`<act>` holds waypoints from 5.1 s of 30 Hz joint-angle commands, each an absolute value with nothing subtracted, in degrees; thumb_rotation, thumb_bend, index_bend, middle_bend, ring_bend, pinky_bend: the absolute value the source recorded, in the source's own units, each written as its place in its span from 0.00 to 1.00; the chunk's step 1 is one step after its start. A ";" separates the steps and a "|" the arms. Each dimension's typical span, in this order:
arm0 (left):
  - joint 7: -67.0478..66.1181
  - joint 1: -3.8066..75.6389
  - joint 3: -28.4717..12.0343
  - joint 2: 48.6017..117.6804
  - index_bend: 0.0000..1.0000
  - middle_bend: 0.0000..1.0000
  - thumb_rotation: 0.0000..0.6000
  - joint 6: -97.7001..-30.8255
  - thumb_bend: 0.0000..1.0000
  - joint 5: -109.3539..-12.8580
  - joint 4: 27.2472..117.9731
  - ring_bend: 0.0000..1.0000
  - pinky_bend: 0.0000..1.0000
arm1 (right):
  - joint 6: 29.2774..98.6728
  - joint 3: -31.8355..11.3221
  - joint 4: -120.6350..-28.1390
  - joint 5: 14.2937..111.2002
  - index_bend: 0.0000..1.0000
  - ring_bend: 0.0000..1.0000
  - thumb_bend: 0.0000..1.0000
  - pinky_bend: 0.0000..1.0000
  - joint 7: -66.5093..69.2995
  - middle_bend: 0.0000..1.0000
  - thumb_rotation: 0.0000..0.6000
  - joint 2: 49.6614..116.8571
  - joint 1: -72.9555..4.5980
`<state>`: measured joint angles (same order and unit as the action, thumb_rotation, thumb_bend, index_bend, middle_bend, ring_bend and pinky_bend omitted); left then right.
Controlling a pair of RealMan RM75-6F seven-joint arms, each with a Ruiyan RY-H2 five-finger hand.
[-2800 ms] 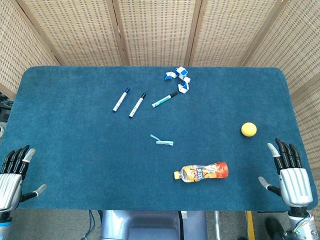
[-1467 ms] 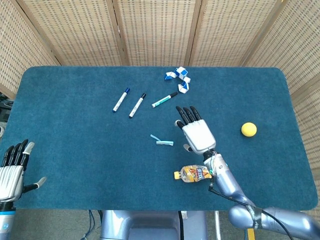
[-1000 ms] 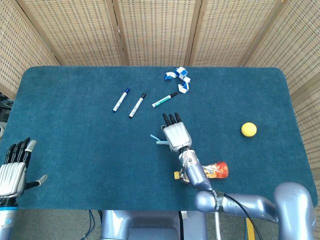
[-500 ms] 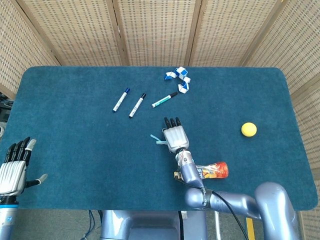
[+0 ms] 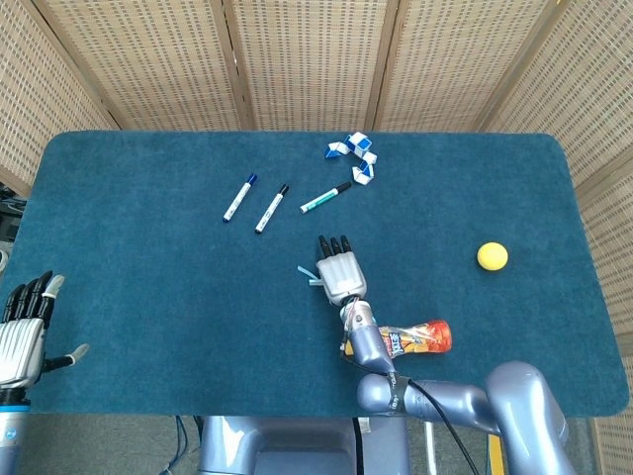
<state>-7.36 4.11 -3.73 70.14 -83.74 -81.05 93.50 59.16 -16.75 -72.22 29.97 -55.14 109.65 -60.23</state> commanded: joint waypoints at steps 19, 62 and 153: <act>-7.39 4.31 -3.28 70.17 0.00 0.00 1.00 -83.56 0.00 -81.20 93.54 0.00 0.00 | 57.94 -15.80 -67.63 34.59 0.61 0.00 0.53 0.00 -51.23 0.02 1.00 110.56 -59.43; -11.85 35.18 -12.99 87.92 0.30 1.00 1.00 -66.54 0.00 -95.69 77.53 1.00 1.00 | 69.50 -16.05 -88.37 49.68 0.67 0.00 0.62 0.00 -55.93 0.11 1.00 101.92 -57.19; -3.13 40.77 -9.47 97.68 0.61 0.96 1.00 -65.98 0.43 -80.60 58.58 0.99 0.99 | 69.64 -15.25 -85.32 46.59 0.63 0.00 0.67 0.00 -56.94 0.11 1.00 103.01 -56.87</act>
<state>-3.98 41.57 -9.95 98.62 -65.26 -80.21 59.22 69.92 -15.17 -85.98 46.79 -56.98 102.59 -56.68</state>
